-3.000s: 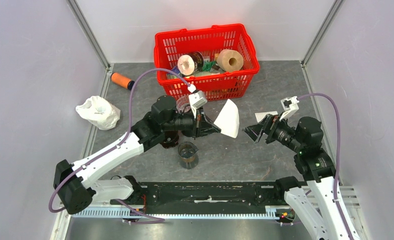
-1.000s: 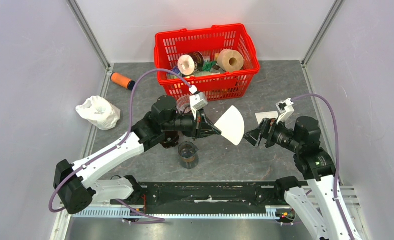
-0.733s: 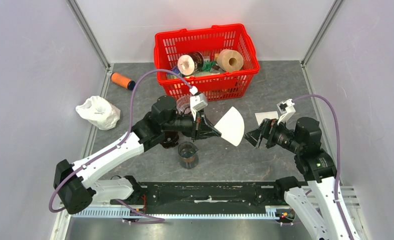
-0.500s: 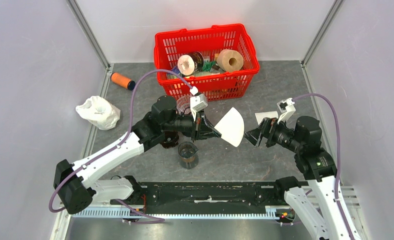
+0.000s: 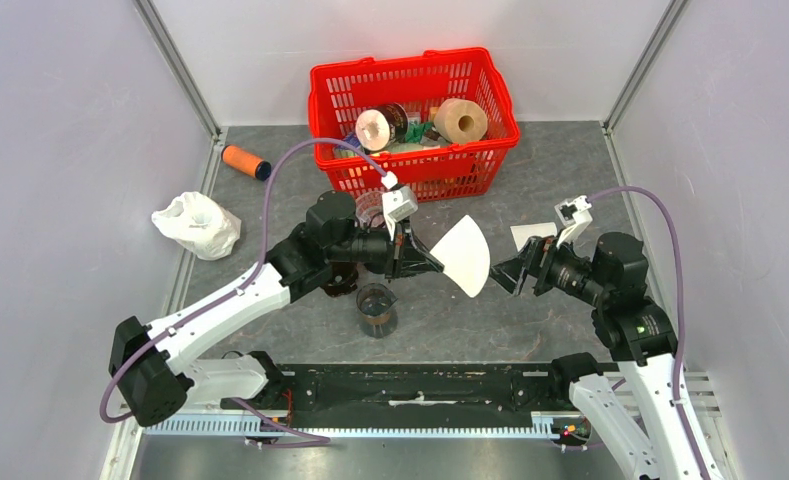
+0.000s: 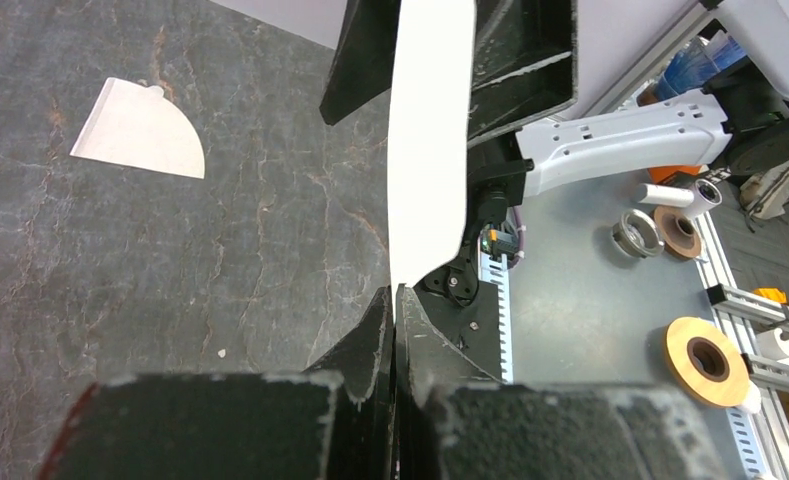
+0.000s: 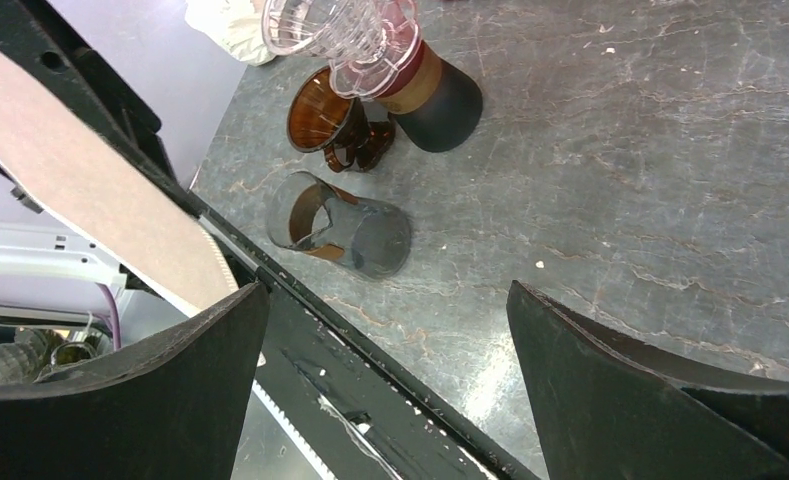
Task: Place the coffee filter in the dripper
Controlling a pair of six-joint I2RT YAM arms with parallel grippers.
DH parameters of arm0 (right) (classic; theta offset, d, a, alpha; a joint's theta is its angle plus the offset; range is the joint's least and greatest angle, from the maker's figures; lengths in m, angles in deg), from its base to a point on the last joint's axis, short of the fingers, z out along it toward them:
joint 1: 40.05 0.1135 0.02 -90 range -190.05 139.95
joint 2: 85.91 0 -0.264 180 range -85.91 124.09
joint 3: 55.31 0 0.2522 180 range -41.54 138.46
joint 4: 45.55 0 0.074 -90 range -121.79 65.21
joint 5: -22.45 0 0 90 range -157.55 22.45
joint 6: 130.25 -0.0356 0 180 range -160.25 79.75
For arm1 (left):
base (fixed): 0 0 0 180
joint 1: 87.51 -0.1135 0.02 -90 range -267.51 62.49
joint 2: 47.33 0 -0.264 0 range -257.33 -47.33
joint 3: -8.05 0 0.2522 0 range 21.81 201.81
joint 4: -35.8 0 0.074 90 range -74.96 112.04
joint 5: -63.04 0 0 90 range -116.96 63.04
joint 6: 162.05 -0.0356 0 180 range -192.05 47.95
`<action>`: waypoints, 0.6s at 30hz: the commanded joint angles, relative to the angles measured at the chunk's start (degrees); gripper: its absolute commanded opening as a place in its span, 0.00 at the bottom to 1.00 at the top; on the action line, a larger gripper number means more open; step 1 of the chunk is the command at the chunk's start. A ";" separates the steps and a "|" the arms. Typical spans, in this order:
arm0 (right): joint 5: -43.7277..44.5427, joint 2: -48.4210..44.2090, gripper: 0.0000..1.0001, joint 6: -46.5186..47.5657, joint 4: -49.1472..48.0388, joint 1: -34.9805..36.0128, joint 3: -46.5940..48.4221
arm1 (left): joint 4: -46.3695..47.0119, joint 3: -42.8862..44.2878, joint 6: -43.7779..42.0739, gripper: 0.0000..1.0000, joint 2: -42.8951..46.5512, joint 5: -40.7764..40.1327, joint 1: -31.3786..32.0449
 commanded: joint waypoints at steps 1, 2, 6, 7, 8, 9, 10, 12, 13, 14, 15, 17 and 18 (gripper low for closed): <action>-3.58 -0.16 0.97 -0.37 -1.81 0.14 2.45 | 0.84 1.19 -1.13 0.02 -0.48 -2.16 0.33; -4.48 -0.06 0.97 -0.20 -1.89 0.13 2.30 | 0.86 1.16 -0.91 0.02 -0.58 -2.66 0.33; -12.42 0.03 0.97 -1.92 -8.77 0.13 -0.47 | 0.94 1.69 -0.54 0.02 -1.43 -2.21 0.33; -14.64 0.24 0.97 -3.49 -12.03 0.08 -1.41 | 1.07 1.79 -0.45 0.02 -1.60 -1.30 0.28; -15.85 0.54 0.97 -4.49 -14.45 0.11 -1.96 | 1.16 1.95 -0.38 0.02 -1.93 -0.55 0.32; -16.30 0.96 0.97 -5.40 -16.68 0.13 -2.33 | 1.34 1.98 -0.22 0.02 -2.18 0.07 0.32; -16.19 1.25 0.97 -5.96 -18.19 0.13 -2.53 | 1.60 2.02 -0.06 0.02 -2.32 0.53 0.33; -15.81 2.42 0.97 -6.24 -20.22 0.07 -2.49 | 1.89 2.11 0.20 0.02 -2.69 1.88 0.32; -15.85 2.95 0.96 -6.52 -20.75 0.14 -2.49 | 1.95 2.15 0.26 0.02 -2.82 2.15 0.33; -16.48 3.66 0.95 -6.80 -21.29 0.10 -2.40 | 2.00 2.15 0.32 0.02 -2.74 2.25 0.33; -17.20 4.10 0.94 -7.12 -21.91 0.10 -2.48 | 2.07 2.08 0.43 0.02 -2.73 2.14 0.33; -18.27 4.79 0.93 -8.62 -23.95 0.13 -3.02 | 2.15 2.00 0.35 0.02 -2.70 2.09 0.33; -19.11 4.84 0.93 -9.30 -25.39 0.10 -3.54 | 2.32 1.98 0.38 0.02 -2.78 2.14 0.33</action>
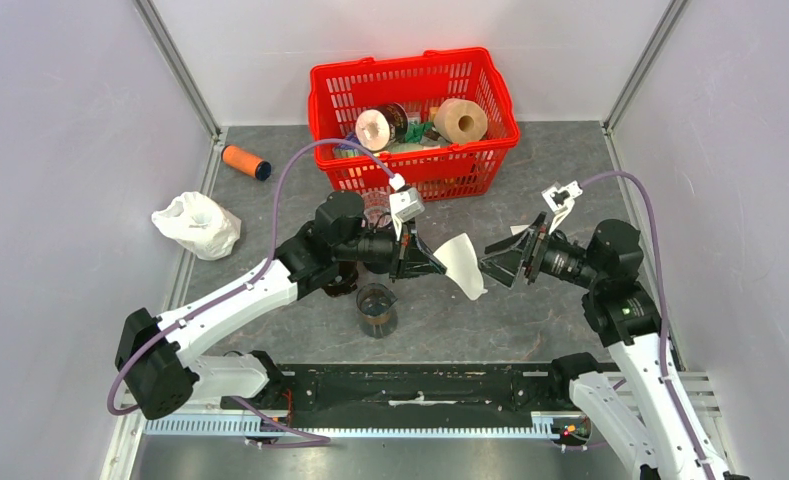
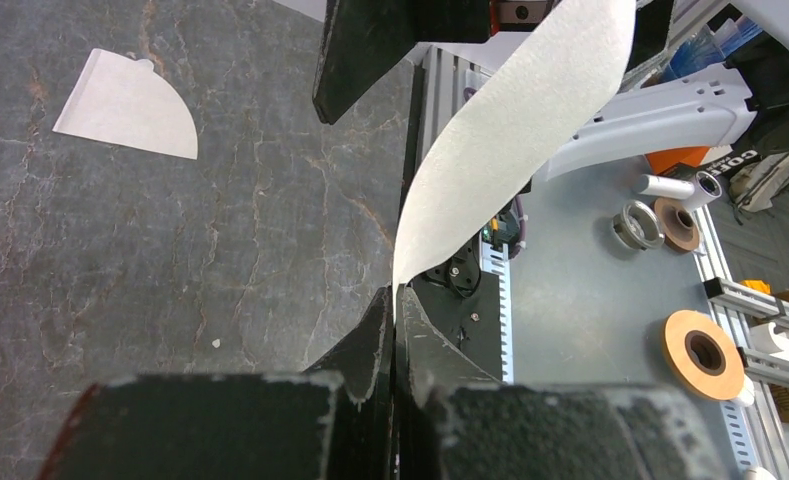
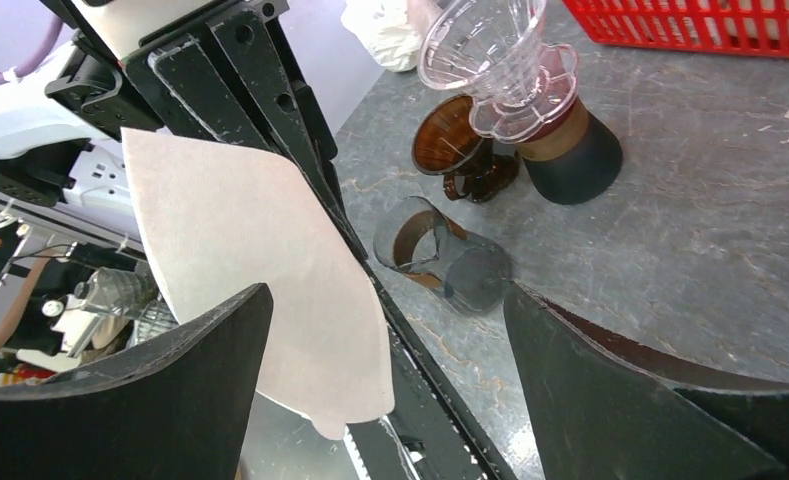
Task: Place the coffee filter in the dripper
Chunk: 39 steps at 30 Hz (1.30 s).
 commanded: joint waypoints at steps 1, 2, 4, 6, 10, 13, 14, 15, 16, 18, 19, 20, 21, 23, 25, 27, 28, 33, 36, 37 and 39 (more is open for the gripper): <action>-5.12 0.67 0.94 -4.03 -9.62 0.16 -1.73 | 2.51 1.96 0.42 0.02 -0.06 1.86 0.33; -6.62 0.57 0.94 -5.10 -11.93 0.09 -2.45 | 2.53 2.02 0.50 0.02 -0.25 1.66 0.33; -9.81 -0.06 0.94 -6.31 -15.47 0.16 -3.36 | 2.52 1.96 0.56 0.02 -0.35 1.10 0.33; -11.05 -1.24 0.95 -6.00 -16.33 0.18 -3.64 | 2.60 1.87 0.81 0.02 -0.38 0.55 0.33; -11.51 -3.01 0.97 -6.83 -19.92 0.23 -4.42 | 3.14 1.78 1.33 0.02 -0.35 0.67 0.33; -13.00 -2.81 0.97 -9.95 -23.92 0.16 -5.33 | 3.32 1.84 1.77 0.02 -0.43 0.68 0.33; -13.22 -2.63 0.97 -10.43 -24.74 0.19 -5.57 | 3.44 1.79 1.87 0.02 -0.45 0.74 0.33; -13.09 -2.49 0.97 -10.66 -24.94 0.16 -5.62 | 3.57 1.78 2.04 0.02 -0.44 0.90 0.33; -13.09 -2.27 0.97 -10.56 -24.86 0.20 -5.67 | 3.67 1.86 2.18 0.02 -0.52 1.09 0.33; -12.96 -1.83 0.97 -10.42 -24.73 0.22 -5.49 | 3.67 1.87 2.31 0.02 -0.56 1.31 0.32; -12.62 -1.59 0.94 -10.41 -24.75 0.18 -5.41 | 3.73 1.87 2.32 0.02 -0.53 1.64 0.33; -12.40 -1.28 0.91 -10.36 -24.67 0.23 -5.29 | 3.83 1.78 2.32 0.02 -0.51 1.92 0.28; -12.05 -0.90 0.85 -10.42 -24.61 0.17 -5.21 | 4.29 1.74 2.57 0.02 -0.48 2.30 0.28; -11.31 0.24 0.56 -10.81 -24.60 0.19 -4.88 | 4.80 1.78 2.93 0.02 -0.61 3.11 0.28; -10.71 1.13 0.38 -11.30 -24.53 0.16 -4.52 | 4.81 1.93 2.89 0.02 -0.86 4.30 0.33; -10.80 1.82 0.26 -11.41 -24.20 0.26 -3.94 | 4.81 2.17 2.84 0.09 -1.21 5.82 0.33; -10.92 2.10 0.23 -11.68 -23.99 0.22 -3.59 | 4.81 2.29 2.91 0.18 -1.56 6.44 0.33; -10.76 2.17 0.00 -12.55 -24.69 0.31 -3.49 | 7.46 3.18 5.16 0.59 -3.60 10.27 0.40; -11.33 2.60 0.00 -13.85 -26.56 0.55 -4.03 | 9.87 3.85 7.50 0.64 -5.03 11.50 0.41; -11.44 2.84 0.00 -14.16 -27.10 0.58 -4.19 | 10.50 4.19 8.20 0.64 -5.53 11.73 0.41; -11.53 3.16 0.01 -14.60 -27.82 0.75 -4.47 | 12.38 4.72 9.88 0.63 -6.66 12.51 0.49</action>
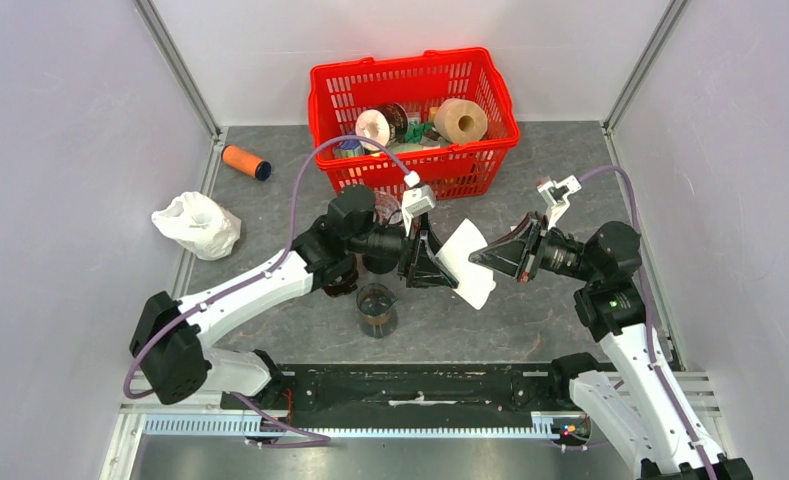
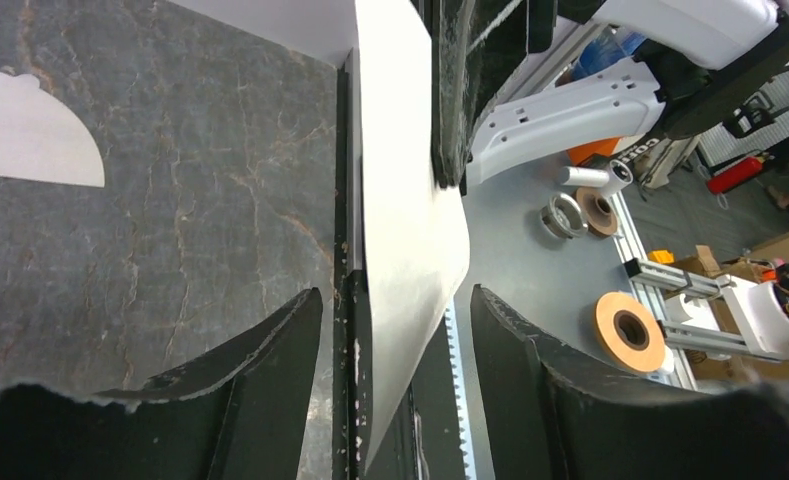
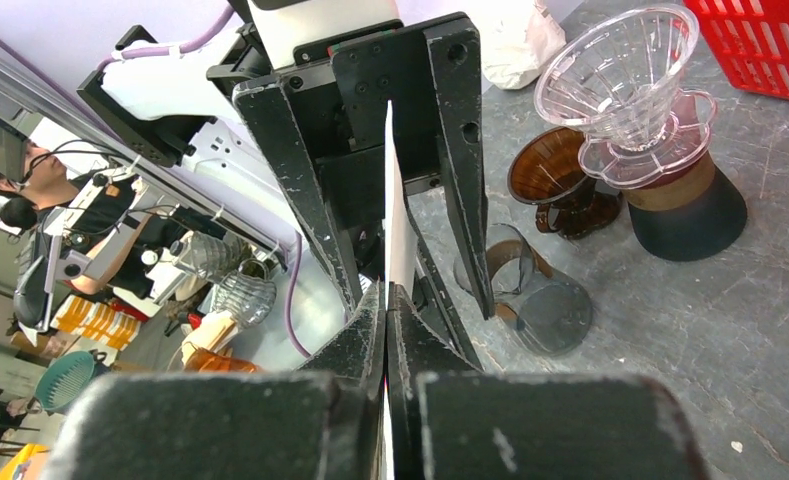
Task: Place the coffee filter in the dripper
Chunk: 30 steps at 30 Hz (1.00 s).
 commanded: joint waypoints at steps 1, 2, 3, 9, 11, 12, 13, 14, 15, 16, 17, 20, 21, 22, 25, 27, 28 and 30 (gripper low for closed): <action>-0.46 0.58 0.01 -1.59 -4.40 0.59 0.57 | 7.80 3.36 6.06 0.60 -2.08 4.25 0.46; -0.44 0.78 0.01 -1.54 -4.65 0.66 0.46 | 8.66 3.56 6.91 0.55 -2.66 4.94 0.54; -0.27 0.98 0.01 -1.52 -4.80 0.69 0.41 | 9.59 3.77 7.65 0.48 -3.03 5.48 0.55; 0.35 1.48 0.08 -1.03 -4.51 0.84 0.30 | 12.52 4.38 10.41 0.03 -4.53 5.39 0.81; 1.57 0.64 0.33 1.38 -0.91 0.81 1.03 | 12.64 4.02 10.26 0.02 -4.32 5.16 0.81; 3.81 -0.05 0.48 4.46 3.56 0.76 1.81 | 12.41 3.67 9.74 0.02 -4.02 5.05 0.81; 6.19 -1.04 0.59 7.65 9.72 0.82 3.15 | 12.20 3.07 9.23 0.02 -3.46 4.74 0.81; 9.81 -2.07 0.69 11.70 15.67 0.79 4.20 | 12.16 2.42 8.67 0.02 -2.56 4.36 0.80; 13.42 -3.29 0.76 14.52 20.94 0.82 5.18 | 11.93 1.67 8.14 0.02 -1.84 3.74 0.81; 16.25 -4.62 0.79 16.60 24.71 0.80 5.93 | 11.24 0.96 7.24 0.02 -0.95 2.86 0.81; 19.09 -5.83 0.83 18.62 28.34 0.80 6.26 | 10.52 0.51 6.44 0.02 -0.22 2.19 0.81; 23.53 -10.14 0.90 21.37 34.91 0.85 6.60 | 7.99 -0.52 3.91 0.02 1.75 0.08 0.78; 23.15 -11.60 0.90 21.45 35.23 0.81 6.28 | 7.25 -0.62 3.32 0.02 2.19 -1.02 0.81; 22.03 -12.48 0.90 21.28 34.95 0.78 6.07 | 6.44 -0.50 2.72 0.02 2.29 -1.64 0.76; 22.62 -14.38 0.91 20.59 35.21 0.78 6.30 | 5.40 0.05 2.35 0.02 2.17 -1.47 0.80; 24.01 -14.63 0.93 22.64 37.40 0.77 6.69 | 5.42 0.16 2.56 0.02 2.17 -1.29 0.78; 24.90 -14.46 0.93 23.61 38.63 0.78 6.97 | 5.43 0.10 2.59 0.02 2.18 -1.27 0.81; 26.50 -14.24 0.93 24.41 40.72 0.84 7.27 | 5.40 0.07 2.57 0.02 2.25 -1.05 0.79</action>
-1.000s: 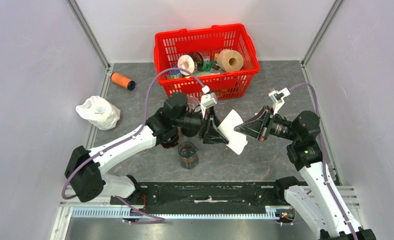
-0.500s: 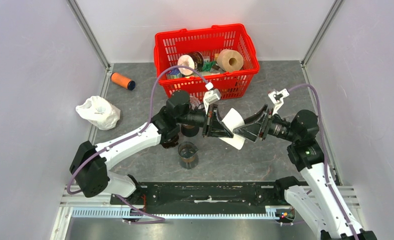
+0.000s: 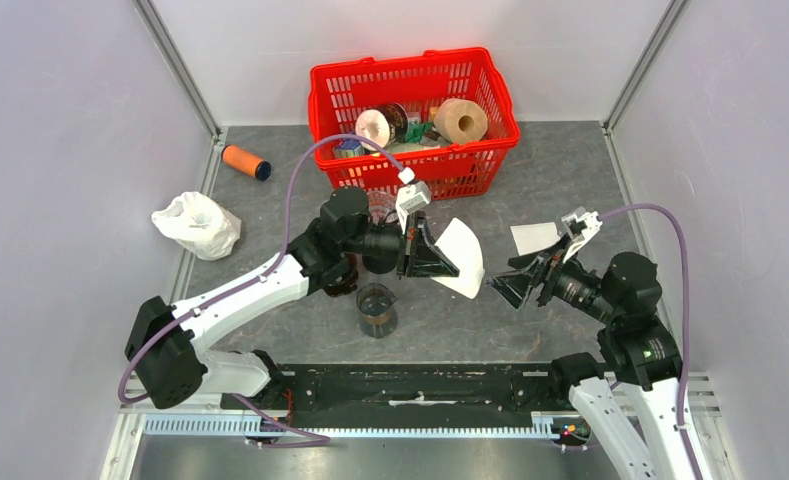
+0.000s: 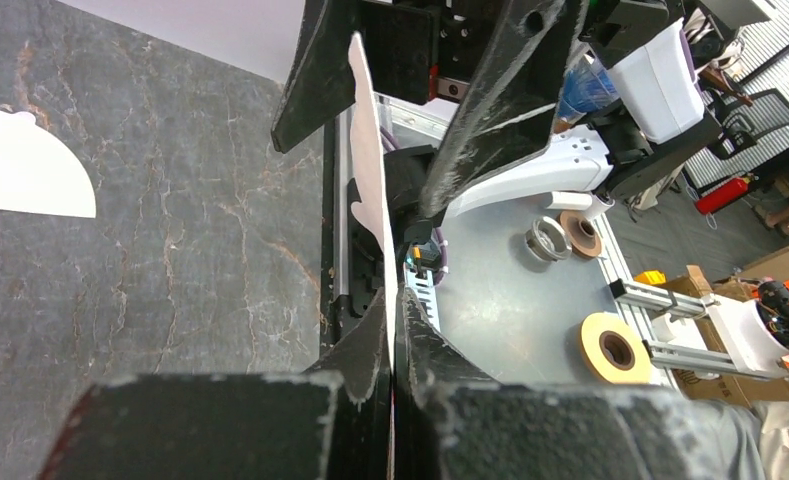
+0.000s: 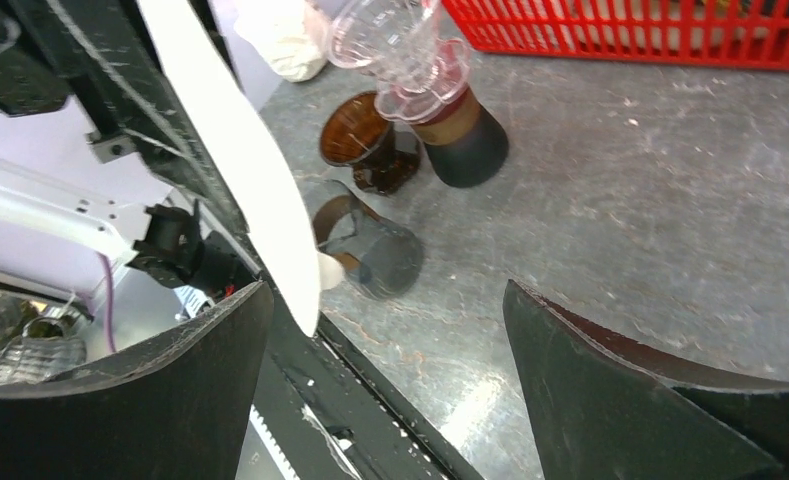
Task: Place the coffee filter in the dripper
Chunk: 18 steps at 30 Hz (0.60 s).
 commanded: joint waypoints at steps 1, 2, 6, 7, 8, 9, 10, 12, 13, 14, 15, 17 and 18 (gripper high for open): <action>5.37 0.26 0.93 4.03 6.22 0.25 2.41 | -0.19 0.58 -2.15 0.02 1.08 -0.31 0.21; 6.35 0.35 0.94 4.25 6.76 0.19 2.50 | -0.18 0.58 -2.10 0.02 1.04 -0.15 0.26; 5.64 1.00 0.93 4.37 6.34 0.17 2.33 | -0.06 0.66 -1.82 0.02 0.87 -0.03 0.25; 4.71 1.20 0.94 4.26 5.87 0.25 2.37 | 0.02 0.66 -1.84 0.02 0.81 0.12 0.26; 4.19 1.35 0.94 3.86 5.33 0.24 2.26 | 0.03 0.70 -1.77 0.02 0.67 0.22 0.26; 3.87 1.46 0.94 3.58 4.55 0.21 2.12 | 0.10 0.75 -1.70 0.02 0.61 0.31 0.25; 3.60 1.53 0.94 3.47 3.82 0.25 1.95 | 0.08 0.75 -1.65 0.02 0.59 0.38 0.23; 3.49 1.70 0.94 2.81 1.97 0.22 1.48 | 0.27 0.74 -1.53 0.02 0.53 0.39 0.26; 3.28 1.92 0.94 2.44 1.14 0.20 1.14 | 0.28 0.75 -1.46 0.02 0.57 0.49 0.21; 2.92 2.04 0.94 2.05 0.16 0.24 0.91 | 0.28 0.75 -1.49 0.02 0.57 0.50 0.26; 2.59 2.44 0.94 1.77 -0.42 0.17 0.76 | 0.26 0.75 -1.41 0.02 0.56 0.50 0.26; 1.83 2.96 0.94 1.49 -1.34 0.26 0.73 | 0.36 0.69 -1.44 0.02 0.56 0.54 0.26; 1.51 3.34 0.94 1.35 -1.73 0.24 0.75 | 0.30 0.66 -1.38 0.02 0.61 0.42 0.25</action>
